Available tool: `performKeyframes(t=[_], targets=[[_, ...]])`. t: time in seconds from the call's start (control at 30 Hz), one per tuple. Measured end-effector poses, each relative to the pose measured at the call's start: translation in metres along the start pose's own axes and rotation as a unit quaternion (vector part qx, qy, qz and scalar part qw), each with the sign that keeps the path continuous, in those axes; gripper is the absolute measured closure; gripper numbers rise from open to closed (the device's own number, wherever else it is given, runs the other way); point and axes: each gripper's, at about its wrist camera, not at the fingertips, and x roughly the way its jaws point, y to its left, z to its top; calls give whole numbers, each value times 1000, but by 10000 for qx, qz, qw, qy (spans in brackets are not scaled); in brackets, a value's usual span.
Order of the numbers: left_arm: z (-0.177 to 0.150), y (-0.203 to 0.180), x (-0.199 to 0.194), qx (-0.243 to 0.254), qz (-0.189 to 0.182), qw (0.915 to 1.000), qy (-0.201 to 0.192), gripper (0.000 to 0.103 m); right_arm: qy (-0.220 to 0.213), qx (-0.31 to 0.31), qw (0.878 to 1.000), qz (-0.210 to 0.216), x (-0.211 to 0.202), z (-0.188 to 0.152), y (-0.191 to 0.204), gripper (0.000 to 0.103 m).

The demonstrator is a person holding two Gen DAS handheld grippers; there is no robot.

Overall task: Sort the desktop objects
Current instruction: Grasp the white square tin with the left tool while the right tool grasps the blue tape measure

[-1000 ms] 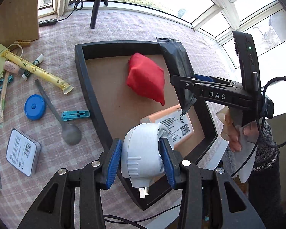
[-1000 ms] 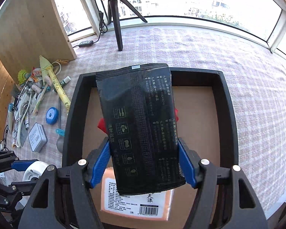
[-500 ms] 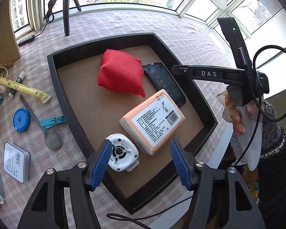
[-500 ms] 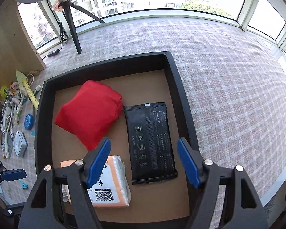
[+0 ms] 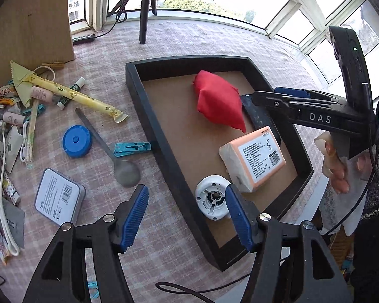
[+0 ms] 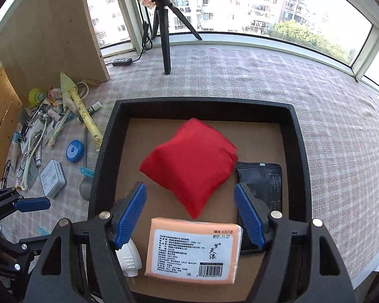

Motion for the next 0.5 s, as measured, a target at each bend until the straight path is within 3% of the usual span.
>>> performKeyframes(t=[0.27,0.5], targets=[[-23,74,-5,-553,470,9974,-4,42,48,-659,9970,397,17,18,75,32],[-37,110,-7,-778,825,9935,-112,42,175,-1203,9908,593,45,30,141,32]])
